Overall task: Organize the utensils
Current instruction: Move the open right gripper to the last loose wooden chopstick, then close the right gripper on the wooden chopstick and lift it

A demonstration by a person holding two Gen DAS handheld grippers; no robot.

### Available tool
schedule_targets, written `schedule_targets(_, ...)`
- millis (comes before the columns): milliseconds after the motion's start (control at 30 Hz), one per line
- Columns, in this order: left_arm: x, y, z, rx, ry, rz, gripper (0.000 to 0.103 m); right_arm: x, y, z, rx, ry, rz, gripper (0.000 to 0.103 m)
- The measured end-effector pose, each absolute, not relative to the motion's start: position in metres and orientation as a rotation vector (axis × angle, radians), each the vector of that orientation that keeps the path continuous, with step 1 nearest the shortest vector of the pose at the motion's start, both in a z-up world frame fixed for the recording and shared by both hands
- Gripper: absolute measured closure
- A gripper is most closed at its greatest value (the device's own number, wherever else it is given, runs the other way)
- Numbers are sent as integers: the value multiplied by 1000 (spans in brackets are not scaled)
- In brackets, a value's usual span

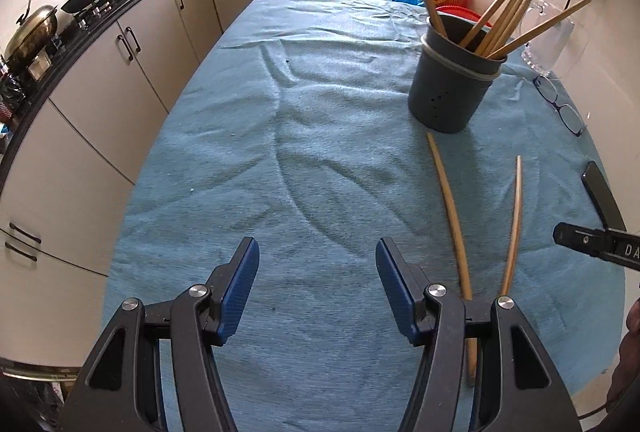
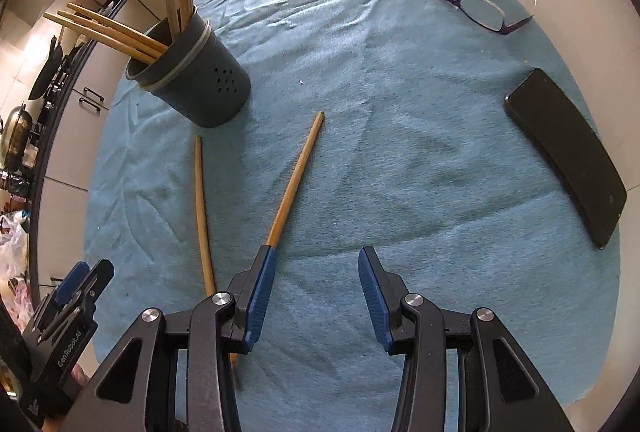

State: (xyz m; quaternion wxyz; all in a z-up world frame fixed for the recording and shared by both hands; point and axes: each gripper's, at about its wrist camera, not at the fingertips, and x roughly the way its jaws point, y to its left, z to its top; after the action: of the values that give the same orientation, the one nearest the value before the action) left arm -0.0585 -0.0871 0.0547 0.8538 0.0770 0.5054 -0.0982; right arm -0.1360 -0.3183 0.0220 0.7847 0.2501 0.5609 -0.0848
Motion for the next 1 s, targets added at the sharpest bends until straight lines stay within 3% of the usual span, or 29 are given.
schedule_targets(400, -51, -60, 46, 158, 1086, -179, 43, -108, -285, -2, 484, 1282, -170, 57)
schedule_targets(567, -46, -62, 41, 147, 1106, -200, 43, -110, -273, -8, 396, 1310, -167, 69)
schedule_targets(667, -43, -71, 40, 144, 1115, -231, 44, -115, -277, -9, 377, 1316, -163, 82)
schedule_targets(1000, -14, -124, 35, 75, 1205, -406, 44, -148, -320, -9, 390, 1328, -226, 84)
